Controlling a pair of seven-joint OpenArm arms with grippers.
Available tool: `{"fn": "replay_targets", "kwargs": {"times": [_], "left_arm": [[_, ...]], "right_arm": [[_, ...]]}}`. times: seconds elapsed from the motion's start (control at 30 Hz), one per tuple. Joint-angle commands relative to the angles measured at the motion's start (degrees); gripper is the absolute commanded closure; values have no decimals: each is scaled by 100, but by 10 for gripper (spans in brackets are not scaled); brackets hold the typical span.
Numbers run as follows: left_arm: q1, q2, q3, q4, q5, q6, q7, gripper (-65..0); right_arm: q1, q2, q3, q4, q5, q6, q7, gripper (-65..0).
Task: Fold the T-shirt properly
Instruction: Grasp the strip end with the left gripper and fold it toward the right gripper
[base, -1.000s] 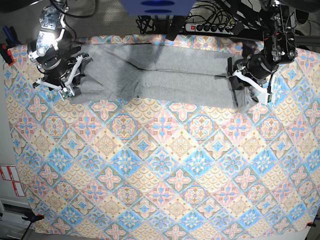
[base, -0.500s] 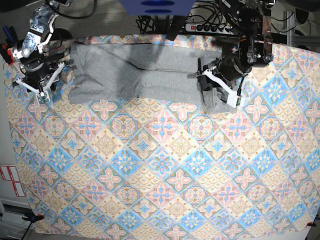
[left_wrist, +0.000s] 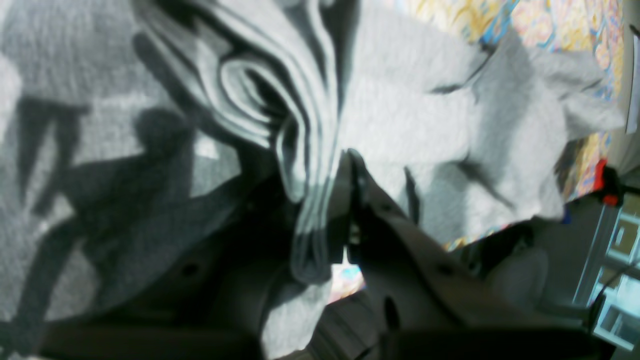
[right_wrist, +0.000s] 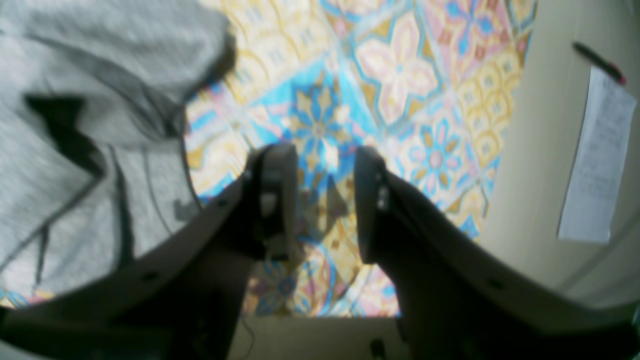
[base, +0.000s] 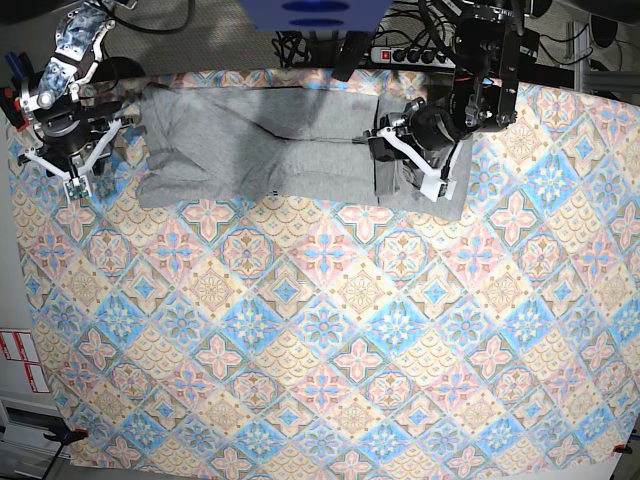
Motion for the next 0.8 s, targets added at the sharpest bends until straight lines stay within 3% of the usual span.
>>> {"fn": "replay_targets", "kwargs": {"times": [0.0, 0.1, 0.13, 0.37, 0.47, 0.57, 0.77], "left_arm": [[-46, -8, 54, 85, -106, -37, -52, 0], [-46, -26, 89, 76, -106, -37, -52, -8], [-46, -26, 89, 76, -106, -37, -52, -37], [-19, -193, 54, 120, -115, -37, -79, -475], [-2, -351, 54, 287, -124, -37, -79, -603], [25, -545, -78, 551, -168, -37, -88, -605], [-19, -615, -254, 296, -159, -37, -61, -509]], "right_arm": [[21, 72, 32, 103, 23, -29, 74, -184], [21, 72, 32, 103, 23, -29, 82, -184], [21, 72, 32, 103, 23, -29, 82, -184], [12, 72, 32, 103, 23, -29, 82, -184], [3, 72, 32, 103, 23, -29, 82, -184], [3, 72, 32, 103, 23, -29, 82, -184], [12, 72, 32, 103, 23, -29, 82, -184]]}}
